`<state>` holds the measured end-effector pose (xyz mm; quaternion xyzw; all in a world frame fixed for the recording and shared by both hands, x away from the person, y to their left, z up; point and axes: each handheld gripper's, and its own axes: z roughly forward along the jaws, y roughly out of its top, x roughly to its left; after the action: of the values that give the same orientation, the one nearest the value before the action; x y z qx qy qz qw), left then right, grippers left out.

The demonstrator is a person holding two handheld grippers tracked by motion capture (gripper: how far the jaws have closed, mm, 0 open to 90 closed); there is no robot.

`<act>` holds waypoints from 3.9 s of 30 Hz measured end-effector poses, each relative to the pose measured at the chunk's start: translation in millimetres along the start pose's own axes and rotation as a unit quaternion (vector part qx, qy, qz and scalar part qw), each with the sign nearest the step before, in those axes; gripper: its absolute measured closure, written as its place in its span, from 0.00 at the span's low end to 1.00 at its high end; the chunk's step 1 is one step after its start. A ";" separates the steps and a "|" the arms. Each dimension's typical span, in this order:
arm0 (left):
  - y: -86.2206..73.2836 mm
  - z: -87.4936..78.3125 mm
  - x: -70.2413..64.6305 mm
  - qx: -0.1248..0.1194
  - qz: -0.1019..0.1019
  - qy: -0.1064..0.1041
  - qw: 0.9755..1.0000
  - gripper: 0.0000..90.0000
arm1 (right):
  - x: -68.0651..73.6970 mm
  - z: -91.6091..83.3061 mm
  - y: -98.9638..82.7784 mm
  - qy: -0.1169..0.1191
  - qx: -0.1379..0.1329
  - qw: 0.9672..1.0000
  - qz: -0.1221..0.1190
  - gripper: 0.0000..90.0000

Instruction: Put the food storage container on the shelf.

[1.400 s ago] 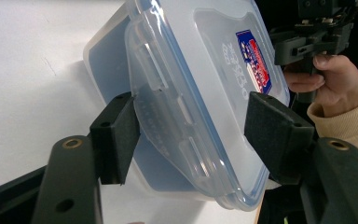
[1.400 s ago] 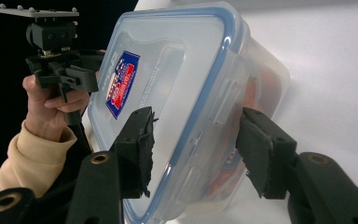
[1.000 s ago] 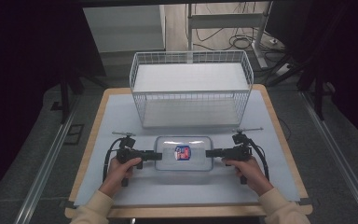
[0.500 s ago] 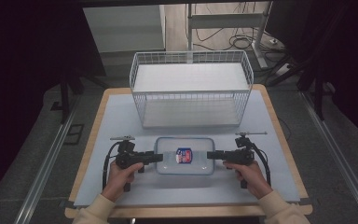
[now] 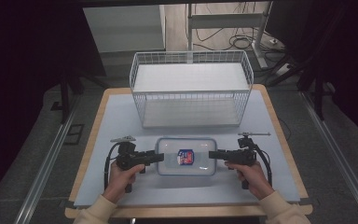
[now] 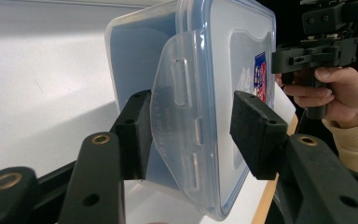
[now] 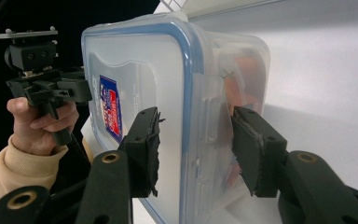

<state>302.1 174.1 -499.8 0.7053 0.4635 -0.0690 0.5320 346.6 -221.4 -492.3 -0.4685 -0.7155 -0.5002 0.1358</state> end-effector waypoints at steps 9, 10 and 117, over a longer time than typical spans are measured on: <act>6.2 -1.9 -8.4 -0.009 0.012 0.000 1.000 0.56 | 6.3 -8.0 4.3 -0.003 -0.015 1.000 -0.020 0.59; 6.9 -2.2 -9.1 -0.011 0.013 -0.001 1.000 0.56 | 7.8 -9.4 5.1 -0.004 -0.017 1.000 -0.024 0.59; 216.7 -28.1 -50.4 -0.093 0.090 0.000 0.992 0.56 | 75.0 -68.9 203.9 -0.013 -0.117 0.982 -0.148 0.58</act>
<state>420.4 166.9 -309.4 0.6917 0.4030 0.0224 0.5989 452.7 -227.0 -290.7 -0.3762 -0.7153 -0.5888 -0.0048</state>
